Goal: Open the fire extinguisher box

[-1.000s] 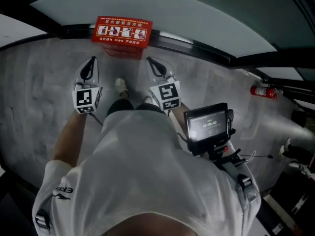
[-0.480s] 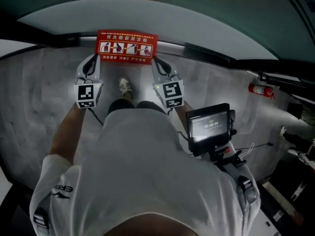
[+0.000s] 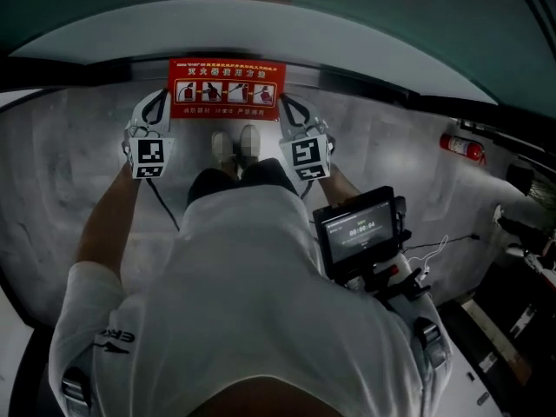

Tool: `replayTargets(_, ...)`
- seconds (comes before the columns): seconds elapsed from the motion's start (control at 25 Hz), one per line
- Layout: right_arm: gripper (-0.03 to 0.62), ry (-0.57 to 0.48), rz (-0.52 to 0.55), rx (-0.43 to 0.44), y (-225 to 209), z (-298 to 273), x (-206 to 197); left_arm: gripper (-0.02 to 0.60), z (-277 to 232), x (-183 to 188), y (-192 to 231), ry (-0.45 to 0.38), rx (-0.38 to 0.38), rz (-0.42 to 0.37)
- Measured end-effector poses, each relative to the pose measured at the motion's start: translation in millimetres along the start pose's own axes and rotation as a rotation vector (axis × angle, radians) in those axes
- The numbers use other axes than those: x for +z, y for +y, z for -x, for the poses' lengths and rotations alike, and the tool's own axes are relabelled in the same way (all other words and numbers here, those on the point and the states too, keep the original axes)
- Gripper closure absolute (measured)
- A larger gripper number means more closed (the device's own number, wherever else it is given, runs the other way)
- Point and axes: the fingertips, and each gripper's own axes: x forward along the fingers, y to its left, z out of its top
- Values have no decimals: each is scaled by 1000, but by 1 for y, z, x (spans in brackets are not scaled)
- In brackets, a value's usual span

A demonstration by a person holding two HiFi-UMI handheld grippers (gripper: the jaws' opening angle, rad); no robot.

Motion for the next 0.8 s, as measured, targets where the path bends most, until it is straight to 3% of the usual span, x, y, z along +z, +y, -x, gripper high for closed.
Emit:
replayTargets(0.28,581,67,88,32,-11,-5,-16,578,1,-15,10,108,-13,-147)
replayTargets(0.4,579,124,145,47,-16,-33,-54,577,-22,-49,11,154,-31,-259)
replayTargets(0.56,494,218,258,94,-19,-64,-107,567,-46,-100,17,228,-79,-373)
replayTargets(0.8,436,299,496,141,-24,-79,-153,486,-56,-147,24,304,-163,-609)
